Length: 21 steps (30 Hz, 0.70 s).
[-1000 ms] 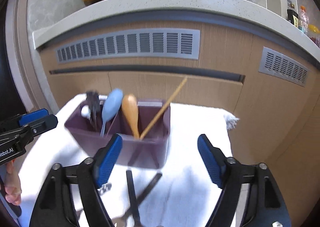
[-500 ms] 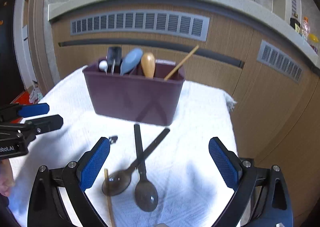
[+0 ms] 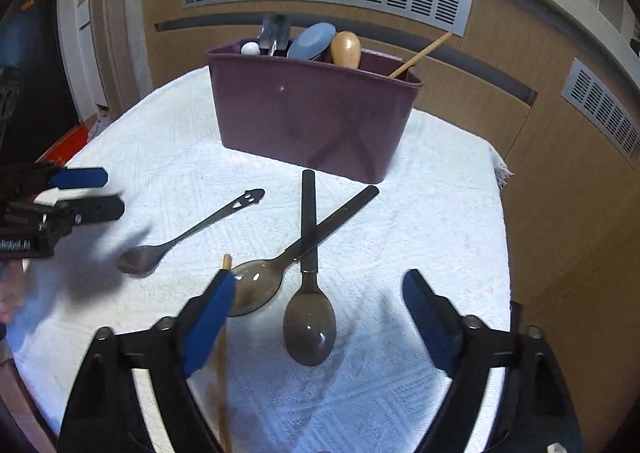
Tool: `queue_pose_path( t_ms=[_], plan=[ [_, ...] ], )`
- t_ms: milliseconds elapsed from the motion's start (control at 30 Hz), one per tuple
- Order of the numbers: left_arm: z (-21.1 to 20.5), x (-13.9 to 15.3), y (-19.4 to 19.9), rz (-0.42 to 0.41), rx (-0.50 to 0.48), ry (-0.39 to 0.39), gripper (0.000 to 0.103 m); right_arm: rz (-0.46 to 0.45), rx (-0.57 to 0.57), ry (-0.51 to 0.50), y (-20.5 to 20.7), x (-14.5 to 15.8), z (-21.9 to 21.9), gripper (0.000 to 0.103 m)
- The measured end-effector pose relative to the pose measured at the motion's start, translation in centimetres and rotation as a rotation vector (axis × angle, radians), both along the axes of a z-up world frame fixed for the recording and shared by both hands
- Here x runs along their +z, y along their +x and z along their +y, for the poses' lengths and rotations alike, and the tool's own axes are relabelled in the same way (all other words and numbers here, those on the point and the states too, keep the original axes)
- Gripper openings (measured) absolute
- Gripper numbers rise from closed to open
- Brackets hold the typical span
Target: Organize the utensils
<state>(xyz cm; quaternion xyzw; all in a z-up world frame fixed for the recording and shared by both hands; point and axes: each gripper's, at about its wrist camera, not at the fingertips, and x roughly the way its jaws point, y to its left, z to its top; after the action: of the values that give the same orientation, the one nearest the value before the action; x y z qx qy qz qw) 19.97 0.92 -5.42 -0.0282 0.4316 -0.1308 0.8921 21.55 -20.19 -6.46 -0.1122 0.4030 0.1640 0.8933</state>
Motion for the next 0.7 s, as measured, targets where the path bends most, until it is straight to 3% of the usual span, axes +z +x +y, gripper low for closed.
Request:
queue_pose_path(
  t_ms=[33,167,300,400,433,500,700],
  plan=[
    [-0.1,0.0,-0.1,0.001,-0.002,0.002,0.064,0.023,-0.017,0.015,0.6,0.0,0.1,0.066],
    [-0.4,0.0,-0.2,0.001,-0.012,0.009,0.064,0.092,-0.118,0.079,4.1,-0.7,0.8,0.062],
    [-0.3,0.3,-0.5,-0.004,-0.018,0.012,0.064,0.14,-0.179,0.03,7.2,-2.2,2.0,0.045],
    [-0.3,0.4,-0.8,-0.002,-0.037,0.002,0.064,0.157,-0.17,0.033,7.2,-2.7,2.1,0.043],
    [-0.3,0.4,-0.9,0.003,-0.052,-0.007,0.064,0.161,-0.162,0.035,7.0,-2.7,2.0,0.029],
    [-0.8,0.3,-1.2,0.02,-0.093,-0.03,0.064,0.167,-0.135,0.058,6.1,-2.4,1.7,0.012],
    [-2.9,-0.2,-2.7,0.01,-0.187,-0.003,0.064,0.134,-0.15,0.108,2.8,-1.4,-1.2,0.01]
  ],
)
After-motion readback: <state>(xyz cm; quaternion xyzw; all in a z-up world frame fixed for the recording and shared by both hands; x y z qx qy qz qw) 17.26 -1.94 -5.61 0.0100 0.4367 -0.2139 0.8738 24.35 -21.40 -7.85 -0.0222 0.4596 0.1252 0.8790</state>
